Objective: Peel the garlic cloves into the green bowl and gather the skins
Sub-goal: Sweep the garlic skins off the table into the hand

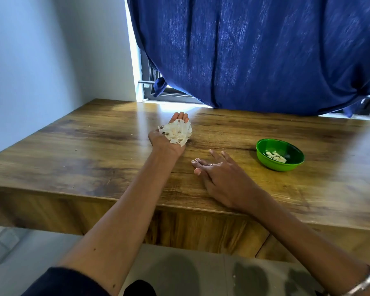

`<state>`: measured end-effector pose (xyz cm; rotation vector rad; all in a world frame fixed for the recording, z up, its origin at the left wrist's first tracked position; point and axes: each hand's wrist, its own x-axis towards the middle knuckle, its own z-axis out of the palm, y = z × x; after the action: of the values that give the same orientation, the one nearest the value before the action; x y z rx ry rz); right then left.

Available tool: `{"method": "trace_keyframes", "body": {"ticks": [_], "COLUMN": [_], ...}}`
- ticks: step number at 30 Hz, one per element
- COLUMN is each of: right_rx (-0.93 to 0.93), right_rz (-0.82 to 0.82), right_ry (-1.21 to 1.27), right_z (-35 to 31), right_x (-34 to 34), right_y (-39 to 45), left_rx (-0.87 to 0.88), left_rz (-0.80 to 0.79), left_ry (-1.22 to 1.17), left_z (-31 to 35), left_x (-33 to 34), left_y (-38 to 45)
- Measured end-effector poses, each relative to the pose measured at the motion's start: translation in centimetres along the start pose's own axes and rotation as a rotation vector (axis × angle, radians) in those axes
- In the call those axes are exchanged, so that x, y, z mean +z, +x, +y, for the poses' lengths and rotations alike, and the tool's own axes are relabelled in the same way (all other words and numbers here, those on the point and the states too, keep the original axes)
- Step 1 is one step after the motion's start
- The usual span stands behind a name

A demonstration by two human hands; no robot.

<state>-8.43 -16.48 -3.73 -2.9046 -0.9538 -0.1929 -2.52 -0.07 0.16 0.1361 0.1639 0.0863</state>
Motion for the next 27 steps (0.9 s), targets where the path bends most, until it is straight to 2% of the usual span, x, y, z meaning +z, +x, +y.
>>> {"method": "trace_keyframes", "body": {"ticks": [6, 8, 22, 27], "right_rx": [0.161, 0.192, 0.255, 0.248], "right_rz": [0.356, 0.400, 0.270, 0.139], "right_ry": [0.117, 0.128, 0.315, 0.213], "right_z": [3.0, 4.1, 6.9, 5.4], "right_x": [-1.2, -1.3, -2.1, -1.0], "right_y": [-1.5, -1.2, 1.5, 0.6], "left_rx": [-0.002, -0.024, -0.081, -0.082], "left_rz": [0.013, 0.011, 0.002, 0.008], "left_ry": [-0.007, -0.029, 0.014, 0.013], "left_z": [-0.3, -0.7, -2.7, -2.9], "left_x": [-0.5, -0.6, -1.9, -1.8], "left_y": [0.7, 0.8, 1.6, 1.6]}}
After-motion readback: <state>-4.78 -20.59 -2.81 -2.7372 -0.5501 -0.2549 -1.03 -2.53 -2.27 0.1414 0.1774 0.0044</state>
